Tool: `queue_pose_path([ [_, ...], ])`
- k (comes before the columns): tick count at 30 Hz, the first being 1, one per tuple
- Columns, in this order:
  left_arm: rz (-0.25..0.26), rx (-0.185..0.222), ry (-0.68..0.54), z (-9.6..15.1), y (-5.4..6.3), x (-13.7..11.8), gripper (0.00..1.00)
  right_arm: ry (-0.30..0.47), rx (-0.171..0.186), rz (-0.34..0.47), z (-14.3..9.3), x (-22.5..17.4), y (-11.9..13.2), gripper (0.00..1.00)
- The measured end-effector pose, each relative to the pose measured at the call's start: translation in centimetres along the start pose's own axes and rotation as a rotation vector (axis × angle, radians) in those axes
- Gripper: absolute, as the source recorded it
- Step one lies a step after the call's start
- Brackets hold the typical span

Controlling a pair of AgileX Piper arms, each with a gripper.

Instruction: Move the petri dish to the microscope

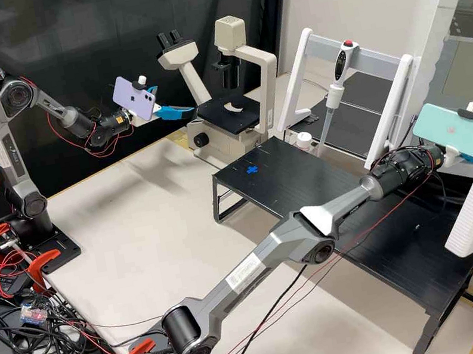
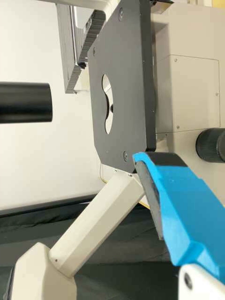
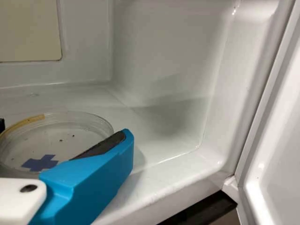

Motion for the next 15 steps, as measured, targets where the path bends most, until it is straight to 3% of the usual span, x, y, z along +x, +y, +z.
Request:
queue_pose_path([
  [5, 0.0, 0.0, 0.0, 0.0, 0.0, 0.0, 1.0, -0.028, 0.009, -0.012, 0.72, 0.32, -0.6, 0.0],
  [11, 0.0, 0.0, 0.0, 0.0, 0.0, 0.0, 1.0, 0.001, 0.0, 0.002, 0.03, -0.05, 0.12, 0.0],
  [15, 0.0, 0.0, 0.0, 0.0, 0.0, 0.0, 1.0, -0.034, 0.01, -0.019, 0.73, 0.19, -0.48, 0.0],
])
